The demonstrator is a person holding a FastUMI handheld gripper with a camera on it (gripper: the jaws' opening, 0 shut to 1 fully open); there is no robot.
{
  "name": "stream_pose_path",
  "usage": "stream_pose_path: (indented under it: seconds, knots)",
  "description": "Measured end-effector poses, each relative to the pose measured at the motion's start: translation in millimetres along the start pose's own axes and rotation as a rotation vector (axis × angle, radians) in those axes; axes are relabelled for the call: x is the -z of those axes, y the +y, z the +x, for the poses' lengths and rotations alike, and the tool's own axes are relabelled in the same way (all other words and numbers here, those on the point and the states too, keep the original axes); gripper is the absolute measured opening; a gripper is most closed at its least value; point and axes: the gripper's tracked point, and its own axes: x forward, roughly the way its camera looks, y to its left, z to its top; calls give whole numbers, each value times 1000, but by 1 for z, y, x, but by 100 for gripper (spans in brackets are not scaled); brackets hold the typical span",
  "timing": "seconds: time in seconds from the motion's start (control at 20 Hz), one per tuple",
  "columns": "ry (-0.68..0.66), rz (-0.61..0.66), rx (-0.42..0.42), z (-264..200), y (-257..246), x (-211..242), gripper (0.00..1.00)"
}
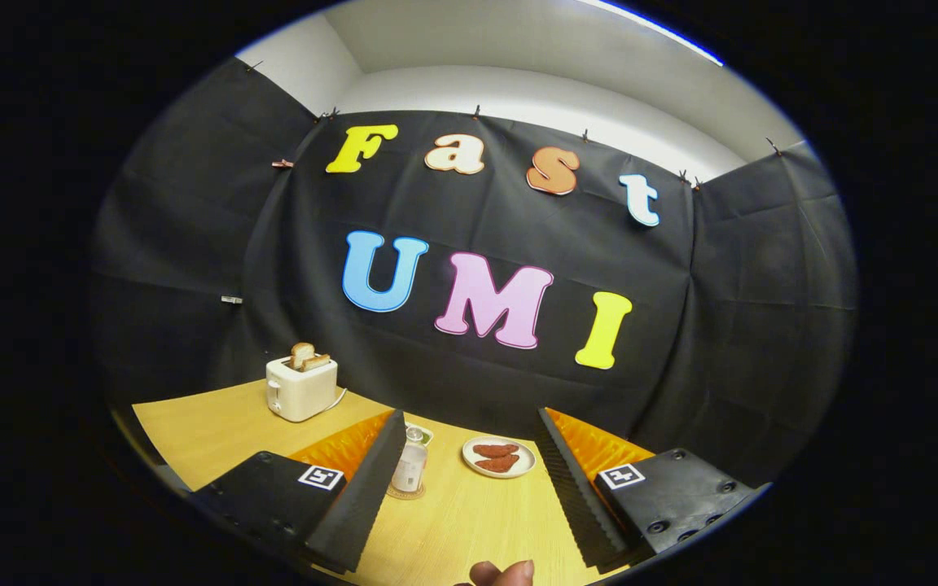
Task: Take the bottle from table, then pour the juice into the cup, finally place the bottle on the coaster
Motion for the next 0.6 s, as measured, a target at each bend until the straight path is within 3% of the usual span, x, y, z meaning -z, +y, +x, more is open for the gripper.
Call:
stream_pose_path:
  seconds: [0.25,0.6]
  knots:
    - [26,53,78,-9,-14,0,98]
    - [21,75,108,3,-34,4,97]
